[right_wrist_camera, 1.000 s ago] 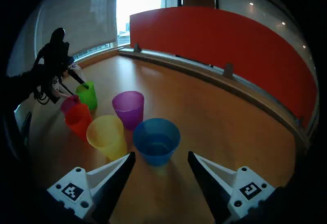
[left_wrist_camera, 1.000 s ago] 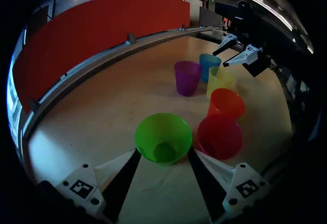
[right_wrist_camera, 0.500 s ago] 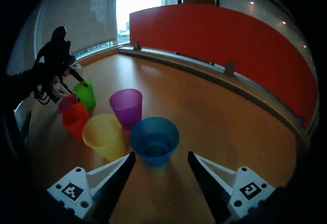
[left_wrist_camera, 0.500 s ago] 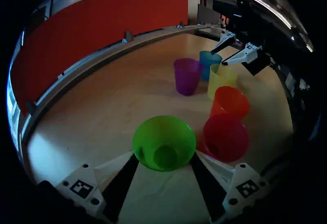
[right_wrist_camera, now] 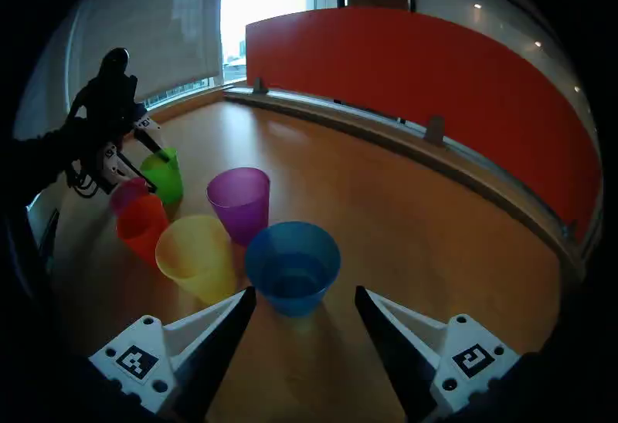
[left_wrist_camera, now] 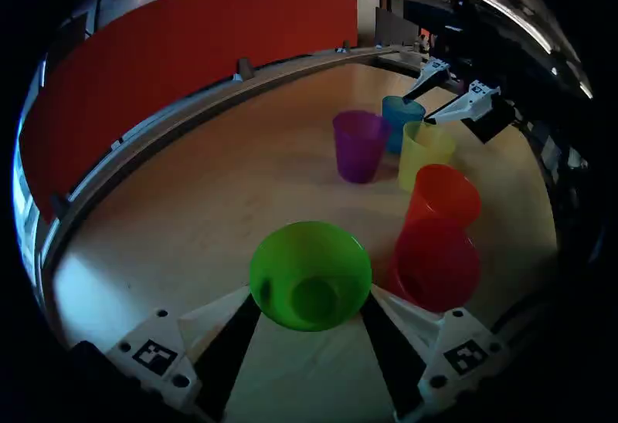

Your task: Pour water

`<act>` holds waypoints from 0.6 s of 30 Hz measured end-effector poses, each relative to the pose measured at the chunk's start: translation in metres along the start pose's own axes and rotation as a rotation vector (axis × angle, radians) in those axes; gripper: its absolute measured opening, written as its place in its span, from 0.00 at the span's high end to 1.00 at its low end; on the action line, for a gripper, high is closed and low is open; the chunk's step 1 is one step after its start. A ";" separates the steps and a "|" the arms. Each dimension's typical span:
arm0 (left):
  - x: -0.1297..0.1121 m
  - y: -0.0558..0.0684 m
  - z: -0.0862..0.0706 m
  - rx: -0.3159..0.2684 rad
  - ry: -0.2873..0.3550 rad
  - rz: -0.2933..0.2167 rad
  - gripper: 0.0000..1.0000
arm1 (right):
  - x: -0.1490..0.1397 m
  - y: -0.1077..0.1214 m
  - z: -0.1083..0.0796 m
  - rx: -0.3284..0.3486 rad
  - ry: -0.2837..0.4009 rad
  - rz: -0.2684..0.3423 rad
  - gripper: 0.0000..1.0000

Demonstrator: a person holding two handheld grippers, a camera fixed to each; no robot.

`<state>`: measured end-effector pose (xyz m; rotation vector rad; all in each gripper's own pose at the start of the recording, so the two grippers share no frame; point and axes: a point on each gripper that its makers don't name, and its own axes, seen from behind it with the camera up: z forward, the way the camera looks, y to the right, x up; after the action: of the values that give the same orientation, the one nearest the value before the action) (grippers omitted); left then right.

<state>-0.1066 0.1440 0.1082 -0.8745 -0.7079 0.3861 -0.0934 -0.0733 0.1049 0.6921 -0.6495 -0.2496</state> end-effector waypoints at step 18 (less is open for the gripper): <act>0.002 -0.001 -0.005 0.021 0.003 0.028 0.18 | -0.002 -0.003 0.004 0.005 -0.012 -0.008 0.00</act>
<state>-0.1016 0.1417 0.1077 -0.8660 -0.6885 0.4159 -0.0973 -0.0767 0.1050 0.6987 -0.6587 -0.2599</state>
